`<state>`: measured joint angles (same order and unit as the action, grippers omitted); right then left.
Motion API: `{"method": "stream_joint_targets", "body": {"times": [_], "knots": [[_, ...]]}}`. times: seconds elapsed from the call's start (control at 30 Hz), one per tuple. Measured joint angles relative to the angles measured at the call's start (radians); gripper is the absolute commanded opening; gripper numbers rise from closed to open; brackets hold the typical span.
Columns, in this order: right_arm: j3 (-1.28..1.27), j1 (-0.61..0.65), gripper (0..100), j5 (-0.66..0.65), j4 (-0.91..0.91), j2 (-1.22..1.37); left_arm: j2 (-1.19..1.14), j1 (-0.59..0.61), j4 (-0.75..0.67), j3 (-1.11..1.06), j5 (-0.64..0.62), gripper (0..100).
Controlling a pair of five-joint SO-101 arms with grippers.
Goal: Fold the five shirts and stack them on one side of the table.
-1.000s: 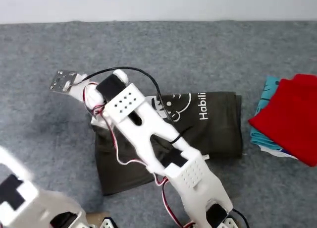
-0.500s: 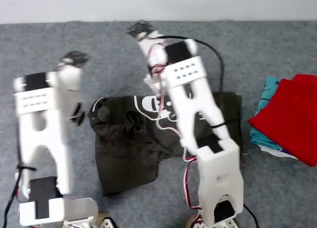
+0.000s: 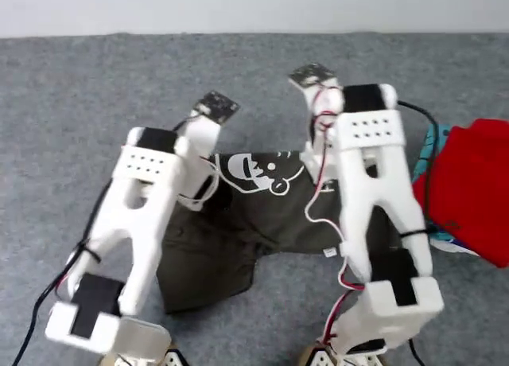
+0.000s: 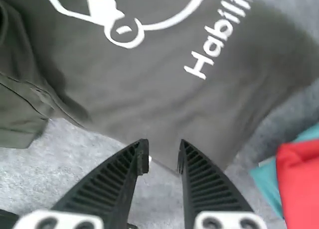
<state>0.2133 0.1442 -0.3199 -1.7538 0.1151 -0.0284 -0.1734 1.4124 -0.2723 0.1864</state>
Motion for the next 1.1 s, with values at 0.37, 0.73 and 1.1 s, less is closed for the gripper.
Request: {"method": "stream_joint_targets", "body": {"times": [0.37,0.73,1.1], "knots": [[-0.043,-0.08,10.4,-0.04,0.0,-0.051,-0.143,-0.018,-0.021,0.06,-0.006,17],[-0.043,-0.077,10.4,-0.04,0.0,-0.051,-0.153,-0.018,-0.078,0.06,-0.006,6],[-0.043,-0.077,10.4,-0.04,0.0,-0.051,-0.153,-0.018,-0.078,0.06,0.014,4]]}}
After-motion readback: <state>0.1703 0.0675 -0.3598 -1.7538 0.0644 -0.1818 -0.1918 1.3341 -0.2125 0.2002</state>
